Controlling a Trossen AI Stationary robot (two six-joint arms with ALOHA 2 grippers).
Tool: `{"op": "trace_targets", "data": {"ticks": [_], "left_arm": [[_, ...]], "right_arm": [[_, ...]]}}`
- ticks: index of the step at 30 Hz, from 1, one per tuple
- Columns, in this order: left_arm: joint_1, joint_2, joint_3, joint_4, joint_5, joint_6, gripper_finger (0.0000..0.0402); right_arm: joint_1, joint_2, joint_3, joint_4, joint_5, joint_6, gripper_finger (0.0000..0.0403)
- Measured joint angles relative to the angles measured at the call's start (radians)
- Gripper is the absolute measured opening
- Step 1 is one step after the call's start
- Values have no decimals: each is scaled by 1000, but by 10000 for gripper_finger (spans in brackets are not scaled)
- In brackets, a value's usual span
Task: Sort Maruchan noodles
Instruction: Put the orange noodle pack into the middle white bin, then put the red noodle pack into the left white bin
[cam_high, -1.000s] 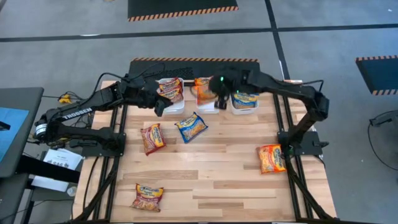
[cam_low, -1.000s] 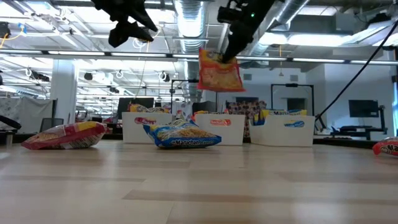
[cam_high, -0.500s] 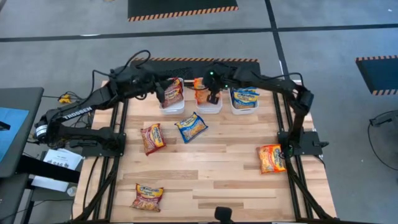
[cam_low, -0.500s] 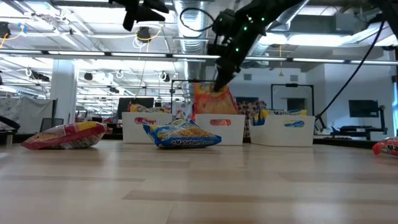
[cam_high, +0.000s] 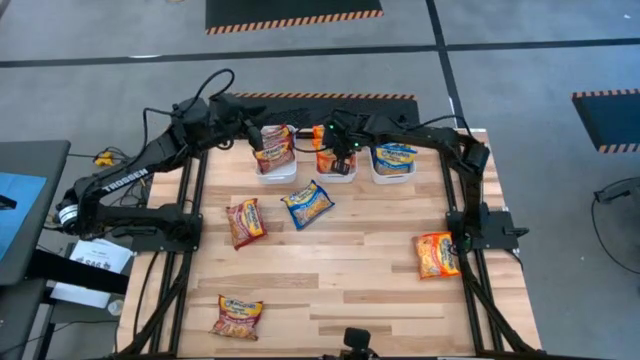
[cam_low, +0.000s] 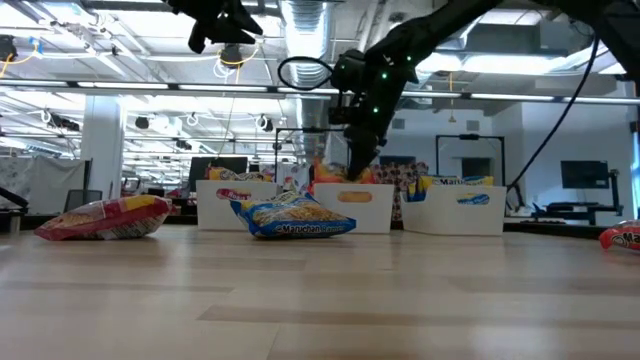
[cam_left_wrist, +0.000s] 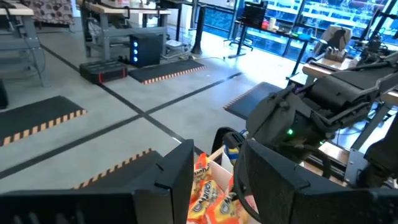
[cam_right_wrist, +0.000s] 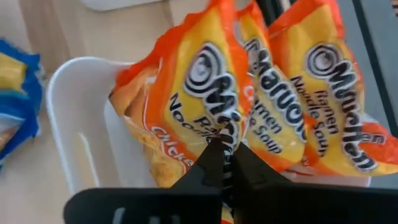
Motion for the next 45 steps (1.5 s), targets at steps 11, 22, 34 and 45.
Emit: {"op": "trace_targets", "data": {"ticks": [11,22,34,45], "left_arm": [[1,0,0,-29,14,29,128],[1,5,0,-71,14,51,128],[0,2,0,-356,276,-127,128],[-122,-1,0,-809,570,-216,128]], "right_arm": [[-16,-1,0,8,0,-1,62],[-12,-10,0,-20,12,0,173],[-1,-32,256,-303,27,-1,219],[19,-32,378,-486,26,0,216]]}}
